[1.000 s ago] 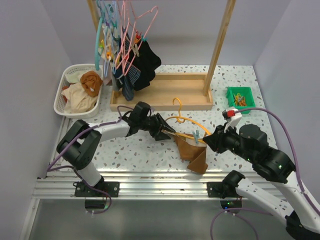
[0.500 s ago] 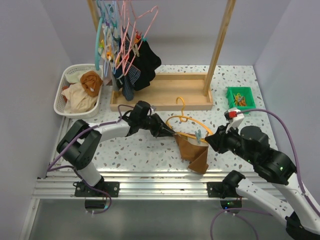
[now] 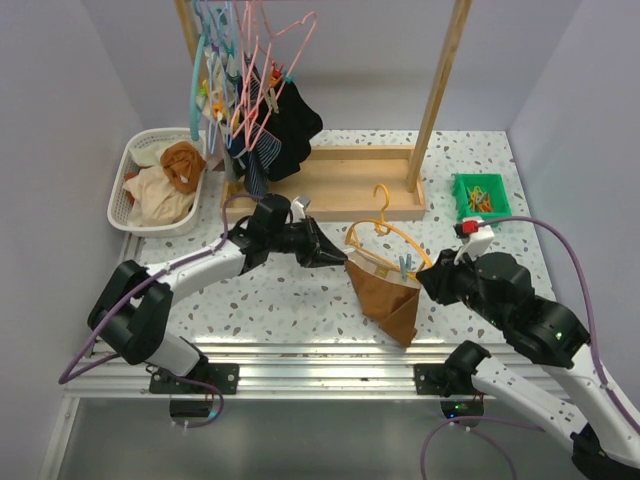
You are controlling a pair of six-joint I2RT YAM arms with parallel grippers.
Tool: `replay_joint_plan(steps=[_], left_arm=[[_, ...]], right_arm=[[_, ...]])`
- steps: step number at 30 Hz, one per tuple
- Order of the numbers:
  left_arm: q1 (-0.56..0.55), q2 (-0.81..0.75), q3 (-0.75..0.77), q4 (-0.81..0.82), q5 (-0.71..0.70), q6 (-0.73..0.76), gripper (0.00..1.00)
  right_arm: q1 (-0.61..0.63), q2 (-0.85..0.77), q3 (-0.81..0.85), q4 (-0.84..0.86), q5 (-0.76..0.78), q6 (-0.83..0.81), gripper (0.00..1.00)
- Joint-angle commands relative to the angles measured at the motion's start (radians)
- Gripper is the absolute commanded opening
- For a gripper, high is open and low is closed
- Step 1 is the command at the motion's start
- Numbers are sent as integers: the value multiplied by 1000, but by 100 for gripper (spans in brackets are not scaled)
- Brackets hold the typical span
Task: Remove the underwear clipped to the hanger
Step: Remove the underwear from the hanger, then place the clamp at the center of the board, then adjust the underwear on the hanger.
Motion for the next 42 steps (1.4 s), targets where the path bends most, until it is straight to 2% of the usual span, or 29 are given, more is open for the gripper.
replay_joint_plan(steps=[1, 2, 5, 6, 8, 9, 12, 13, 14, 17, 22, 27, 33, 42], left_arm=[[10, -31, 55, -188, -12, 145, 0], [10, -29, 60, -238, -26, 226, 0], [11, -34, 14, -355, -83, 339, 1], [13, -37, -1, -374, -106, 357, 13], [15, -37, -36, -381, -135, 386, 24], [16, -34, -46, -374, -143, 391, 33], [16, -42, -55, -360, -169, 385, 48], [15, -49, -50, -361, -175, 382, 54], [16, -57, -37, -363, -181, 376, 65], [15, -89, 23, -392, -206, 353, 81], [-7, -121, 141, -391, -160, 301, 89], [-47, -94, 166, -279, -53, 204, 89], [-163, -11, 227, -182, -16, 112, 89], [-206, 18, 279, -142, -81, 38, 88]], right_arm=[[0, 4, 0, -9, 18, 16, 0], [0, 7, 3, -6, 4, 12, 0], [-1, 21, 12, -5, -54, -9, 0], [0, 27, 14, 1, -63, -12, 0], [0, 38, 17, 3, -83, -17, 0], [0, 46, 20, 6, -85, -20, 0], [0, 64, 35, 8, -95, -30, 0], [0, 70, 38, 8, -97, -32, 0], [0, 75, 43, 8, -103, -37, 0], [0, 95, 57, 6, -111, -50, 0], [-1, 116, 69, 17, -129, -61, 0], [0, 136, 64, 40, -137, -67, 0], [0, 147, 63, 43, -105, -80, 0], [0, 150, 63, 52, -94, -89, 0]])
